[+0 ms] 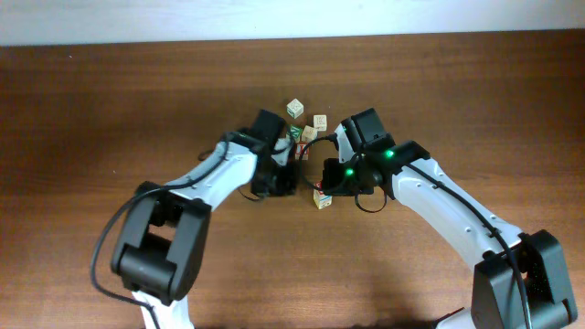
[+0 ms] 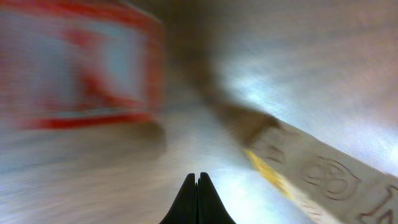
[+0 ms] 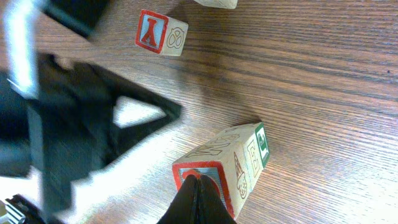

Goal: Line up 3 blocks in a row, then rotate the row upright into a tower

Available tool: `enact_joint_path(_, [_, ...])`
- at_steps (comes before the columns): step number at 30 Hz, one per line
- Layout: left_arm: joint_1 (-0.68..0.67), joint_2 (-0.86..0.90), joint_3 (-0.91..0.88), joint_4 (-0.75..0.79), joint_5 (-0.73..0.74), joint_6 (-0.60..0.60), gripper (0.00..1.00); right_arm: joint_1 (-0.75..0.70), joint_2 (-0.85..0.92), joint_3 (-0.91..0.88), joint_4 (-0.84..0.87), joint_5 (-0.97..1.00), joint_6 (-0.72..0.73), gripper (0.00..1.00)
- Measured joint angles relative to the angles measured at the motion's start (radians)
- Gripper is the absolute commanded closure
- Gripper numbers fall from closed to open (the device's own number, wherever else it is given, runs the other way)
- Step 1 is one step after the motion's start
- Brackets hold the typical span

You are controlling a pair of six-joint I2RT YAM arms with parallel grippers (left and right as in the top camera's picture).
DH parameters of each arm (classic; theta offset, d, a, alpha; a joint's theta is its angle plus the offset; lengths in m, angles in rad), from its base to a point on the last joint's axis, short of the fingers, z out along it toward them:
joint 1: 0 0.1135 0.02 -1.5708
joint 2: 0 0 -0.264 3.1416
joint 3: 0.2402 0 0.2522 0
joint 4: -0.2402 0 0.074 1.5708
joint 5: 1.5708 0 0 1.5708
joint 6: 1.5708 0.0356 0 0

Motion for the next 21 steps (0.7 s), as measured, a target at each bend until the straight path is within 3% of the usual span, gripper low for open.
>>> enact_joint_path(3, [0.084,-0.064,0.01,-0.034,-0.125,0.001,1.0,0.0,0.0,0.0,-0.002,0.0,0.0,0.96])
enact_joint_path(8, [0.198,-0.079,0.016,-0.071,-0.197,0.002,1.0,0.0,0.001,0.011,-0.027,0.001,0.0,0.96])
enact_joint_path(17, [0.2,-0.079,0.016,-0.071,-0.236,0.002,1.0,0.0,-0.024,0.033,-0.061,0.005,-0.005,0.96])
enact_joint_path(18, [0.2,-0.079,0.016,-0.071,-0.244,0.002,0.97,0.0,-0.035,0.05,-0.084,0.005,-0.009,0.96])
enact_joint_path(19, [0.201,-0.08,0.016,-0.071,-0.254,0.004,0.88,0.0,-0.058,0.071,-0.106,0.009,-0.014,0.96])
enact_joint_path(21, [0.21,-0.115,0.024,-0.078,-0.274,0.023,0.48,0.0,-0.147,0.126,-0.184,0.037,-0.026,0.96])
